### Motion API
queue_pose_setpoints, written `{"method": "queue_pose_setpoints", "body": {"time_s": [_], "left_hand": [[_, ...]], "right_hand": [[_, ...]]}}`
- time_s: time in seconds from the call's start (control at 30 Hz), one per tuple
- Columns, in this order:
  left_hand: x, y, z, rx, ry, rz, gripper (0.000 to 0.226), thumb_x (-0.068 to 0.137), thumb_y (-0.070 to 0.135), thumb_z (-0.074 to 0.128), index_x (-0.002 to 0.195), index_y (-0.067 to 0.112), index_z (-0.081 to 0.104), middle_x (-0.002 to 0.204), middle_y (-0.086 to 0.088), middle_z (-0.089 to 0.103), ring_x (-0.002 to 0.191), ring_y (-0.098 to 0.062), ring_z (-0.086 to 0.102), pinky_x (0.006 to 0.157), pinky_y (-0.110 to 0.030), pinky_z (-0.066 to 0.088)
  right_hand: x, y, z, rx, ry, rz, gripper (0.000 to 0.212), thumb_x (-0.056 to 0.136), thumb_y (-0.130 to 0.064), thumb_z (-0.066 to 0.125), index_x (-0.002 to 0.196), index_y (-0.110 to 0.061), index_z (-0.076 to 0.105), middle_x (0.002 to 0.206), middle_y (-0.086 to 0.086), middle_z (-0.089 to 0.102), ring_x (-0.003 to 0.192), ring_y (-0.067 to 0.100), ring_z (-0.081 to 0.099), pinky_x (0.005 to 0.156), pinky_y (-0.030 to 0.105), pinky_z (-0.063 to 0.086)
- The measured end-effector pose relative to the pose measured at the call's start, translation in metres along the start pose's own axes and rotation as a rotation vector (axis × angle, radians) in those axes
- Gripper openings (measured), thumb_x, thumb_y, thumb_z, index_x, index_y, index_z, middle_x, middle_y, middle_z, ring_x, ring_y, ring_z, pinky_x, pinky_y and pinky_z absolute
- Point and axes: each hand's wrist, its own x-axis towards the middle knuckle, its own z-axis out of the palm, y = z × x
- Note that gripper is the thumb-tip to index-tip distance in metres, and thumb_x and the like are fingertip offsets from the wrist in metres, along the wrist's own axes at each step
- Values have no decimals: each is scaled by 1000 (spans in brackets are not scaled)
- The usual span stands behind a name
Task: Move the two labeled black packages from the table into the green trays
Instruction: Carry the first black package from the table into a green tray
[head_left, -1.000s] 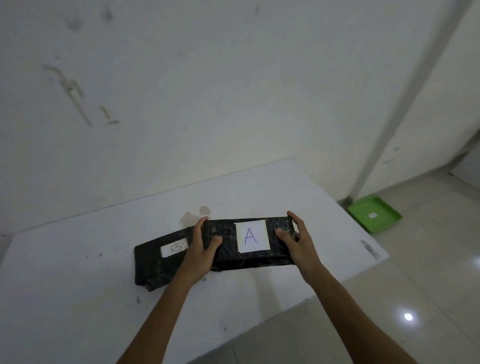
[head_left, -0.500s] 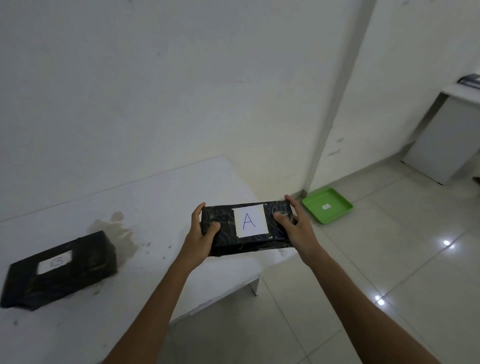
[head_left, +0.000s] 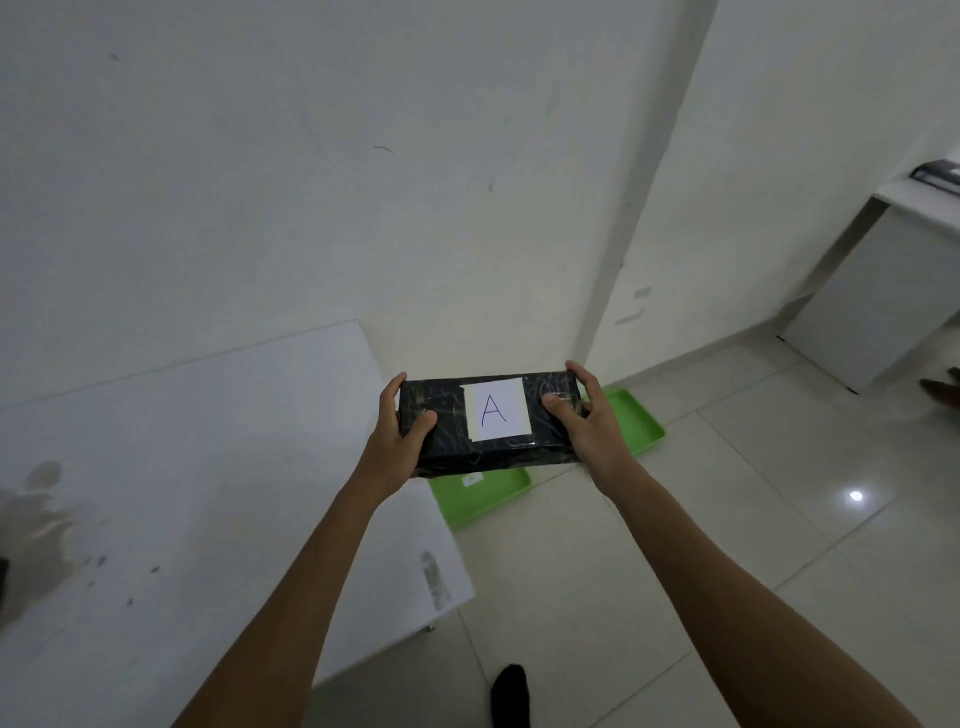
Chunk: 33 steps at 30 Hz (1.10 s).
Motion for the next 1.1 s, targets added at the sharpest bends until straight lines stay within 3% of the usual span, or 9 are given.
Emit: {"method": "queue_pose_setpoints", "body": {"time_s": [0.1,0.27,0.37,0.5,0.67,0.87,0.9,1.0,1.1], "left_hand": [[40,10,27,18,15,15,60,92,43,56,141,50,21,112,29,58,92,3,67,81,-26,52],[102,32,60,38,43,24,63,92,44,55,144,46,19,100,52,53,90,21,59,69,-4,47],[137,37,71,48,101,6,64,91,47,55,144,47,19,115,31,56,95,9,63,78,-12,51],[179,29,89,70,169,-50,66,92,48,54,146,46,16,137,1,52,113,-20,60,99,-44,50],[217,20,115,147,284,-119,71,94,47,51,152,38,10,138,16,40,118,-11,48,91,-24,41],[255,3,131,236,369,-187,80,93,48,53,155,28,6,149,-4,45,128,-22,50,105,-38,44],[261,-1,131,248,372,-200,81,93,49,53,155,27,5,151,-5,43,130,-23,49,106,-39,43],[281,-28,128,239,386,-228,82,93,48,54,155,26,6,155,-4,37,134,-22,45,107,-36,42],[301,-76,125,216,376,-265,81,93,45,56,155,27,7,154,-3,37,132,-18,46,107,-39,44]], "right_hand": [[49,-11,-21,-2,-10,28,60,91,-26,77,142,-41,50,98,8,77,84,22,79,63,30,63],[127,-27,-47,-24,-50,41,60,92,-26,75,144,-39,49,95,5,77,86,24,79,65,32,64],[175,-31,-53,-41,-103,20,61,94,-24,73,148,-36,46,101,8,76,88,23,79,70,34,65],[237,-23,-58,-84,-177,31,63,95,-24,72,150,-34,43,102,11,73,87,21,77,74,34,65],[302,-8,-64,-183,-282,66,66,96,-26,71,154,-30,39,101,6,70,78,9,72,65,23,61],[361,12,-60,-286,-362,58,65,99,-25,67,155,-25,36,112,13,69,87,19,66,79,34,61],[369,18,-58,-313,-370,61,63,100,-25,65,156,-24,36,112,10,69,87,14,67,80,34,61],[390,43,-51,-408,-420,32,61,102,-30,60,157,-24,34,92,-16,54,73,-5,54,67,15,49],[411,87,-43,-446,-449,74,61,103,-27,60,157,-22,32,119,8,62,95,21,61,89,41,58]]}}
